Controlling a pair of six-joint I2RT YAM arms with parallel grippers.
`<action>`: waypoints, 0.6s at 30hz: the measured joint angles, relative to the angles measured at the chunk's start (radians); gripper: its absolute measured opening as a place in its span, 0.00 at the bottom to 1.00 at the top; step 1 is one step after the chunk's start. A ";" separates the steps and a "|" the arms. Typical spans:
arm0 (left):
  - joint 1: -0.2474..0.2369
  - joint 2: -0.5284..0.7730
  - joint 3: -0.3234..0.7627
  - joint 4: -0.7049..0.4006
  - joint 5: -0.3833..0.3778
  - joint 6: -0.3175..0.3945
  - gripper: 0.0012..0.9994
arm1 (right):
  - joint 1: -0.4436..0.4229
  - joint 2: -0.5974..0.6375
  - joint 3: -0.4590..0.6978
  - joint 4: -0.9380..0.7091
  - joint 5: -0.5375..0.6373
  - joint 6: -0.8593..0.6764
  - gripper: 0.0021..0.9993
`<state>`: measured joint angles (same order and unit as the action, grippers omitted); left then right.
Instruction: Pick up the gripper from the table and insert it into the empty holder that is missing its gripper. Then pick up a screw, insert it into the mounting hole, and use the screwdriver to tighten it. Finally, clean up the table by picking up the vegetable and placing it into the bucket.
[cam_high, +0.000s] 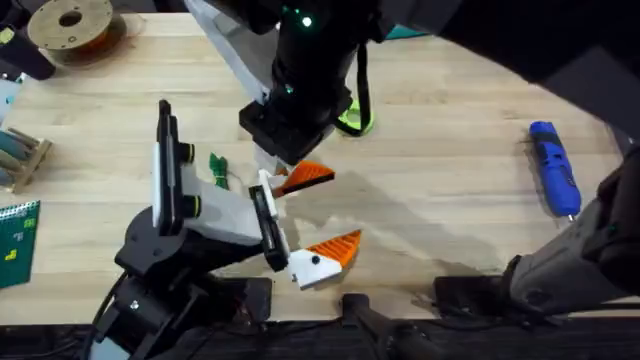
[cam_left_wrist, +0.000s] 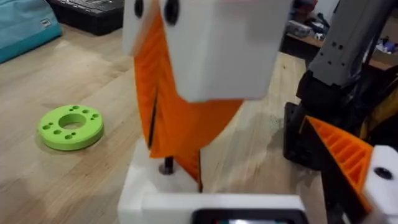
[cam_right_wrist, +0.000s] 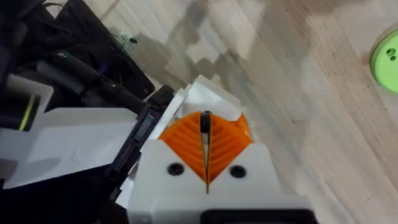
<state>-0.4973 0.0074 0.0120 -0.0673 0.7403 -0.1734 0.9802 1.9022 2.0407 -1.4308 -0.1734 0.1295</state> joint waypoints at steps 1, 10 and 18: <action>0.000 0.000 0.000 0.000 0.000 0.000 0.99 | 0.000 0.000 0.000 -0.002 0.000 0.000 0.00; 0.000 0.000 0.000 0.000 0.000 -0.002 0.99 | -0.002 0.000 0.000 -0.009 0.000 -0.001 0.00; 0.000 0.000 0.000 0.000 0.000 -0.003 0.99 | -0.002 0.000 0.000 -0.014 0.000 -0.001 0.00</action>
<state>-0.4973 0.0074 0.0120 -0.0673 0.7403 -0.1761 0.9787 1.9022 2.0407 -1.4444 -0.1738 0.1287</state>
